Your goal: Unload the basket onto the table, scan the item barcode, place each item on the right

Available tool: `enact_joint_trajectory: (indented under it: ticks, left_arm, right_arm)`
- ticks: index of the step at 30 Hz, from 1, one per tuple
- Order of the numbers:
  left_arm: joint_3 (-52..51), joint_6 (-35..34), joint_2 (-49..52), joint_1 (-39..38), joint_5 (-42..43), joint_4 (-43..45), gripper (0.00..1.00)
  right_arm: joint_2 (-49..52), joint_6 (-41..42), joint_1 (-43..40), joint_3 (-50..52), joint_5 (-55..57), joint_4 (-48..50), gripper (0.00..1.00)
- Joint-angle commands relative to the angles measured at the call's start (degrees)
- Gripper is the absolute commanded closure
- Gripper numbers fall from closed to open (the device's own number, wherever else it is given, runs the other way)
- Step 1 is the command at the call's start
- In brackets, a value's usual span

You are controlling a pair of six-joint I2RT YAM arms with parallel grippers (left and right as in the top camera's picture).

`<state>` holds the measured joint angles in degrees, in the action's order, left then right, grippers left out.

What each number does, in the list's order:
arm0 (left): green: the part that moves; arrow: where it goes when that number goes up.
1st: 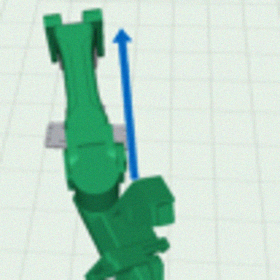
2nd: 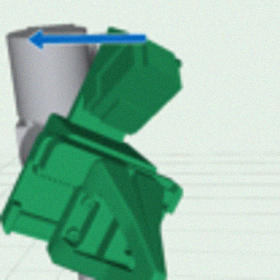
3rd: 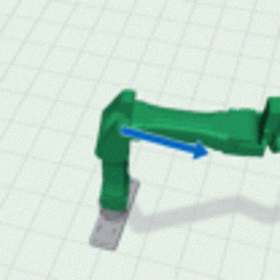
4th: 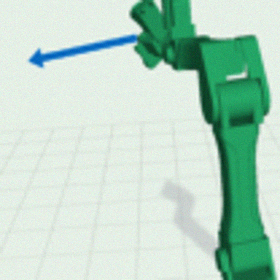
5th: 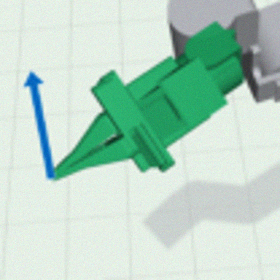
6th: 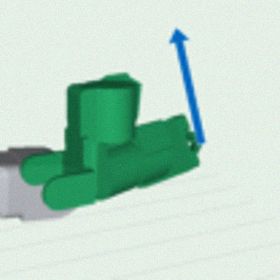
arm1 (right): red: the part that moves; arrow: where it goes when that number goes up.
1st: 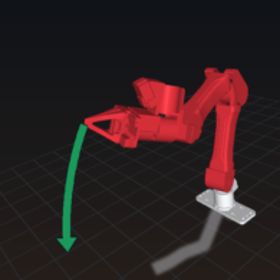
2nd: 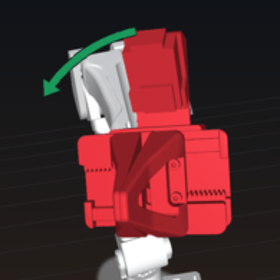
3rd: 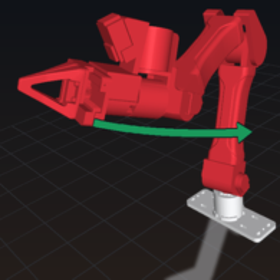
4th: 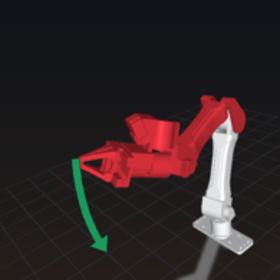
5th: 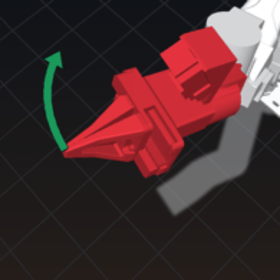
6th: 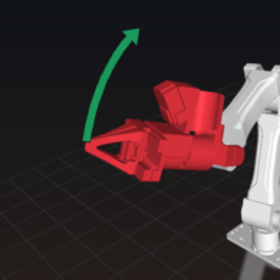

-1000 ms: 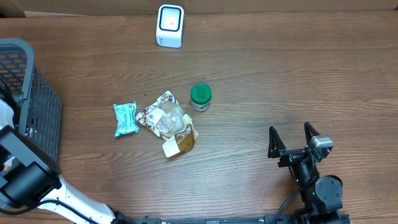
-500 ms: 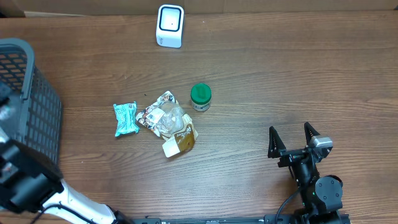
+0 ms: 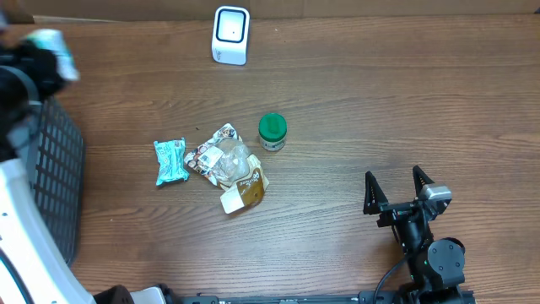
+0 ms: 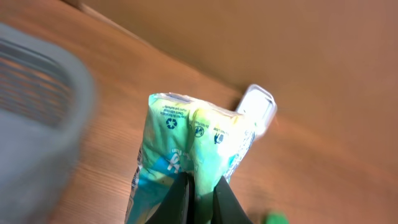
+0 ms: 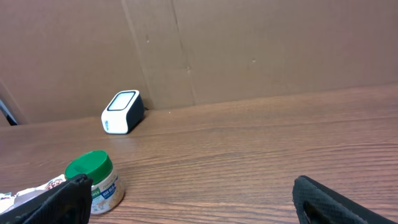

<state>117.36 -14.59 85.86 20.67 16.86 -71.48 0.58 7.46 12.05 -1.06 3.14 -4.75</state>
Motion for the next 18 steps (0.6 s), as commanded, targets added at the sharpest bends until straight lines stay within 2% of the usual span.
enact_joint_trajectory:
  ticks: [1,4,9,14,18]
  left_arm:
    - [-2.05,0.85,2.47,-8.37,-8.57,-3.04,0.96]
    - [-8.09,0.70,3.45,-15.74,-12.28,-2.86,0.96]
    - [-22.49,-3.28,5.57,-23.17,-15.54,3.08,0.96]
    - [-36.41,-7.17,8.85,-27.08,-16.28,12.04,0.96]
    - [-43.41,-10.93,11.63,-27.34,-16.26,17.11,0.96]
  right_arm:
    - [-0.42,-0.02,0.26,0.59,-0.20,0.20,0.00]
    - [-0.42,-0.02,0.26,0.59,-0.20,0.20,0.00]
    - [-0.42,-0.02,0.26,0.59,-0.20,0.20,0.00]
    - [-0.42,-0.02,0.26,0.59,-0.22,0.20,0.00]
    - [-0.42,-0.02,0.26,0.59,-0.20,0.20,0.00]
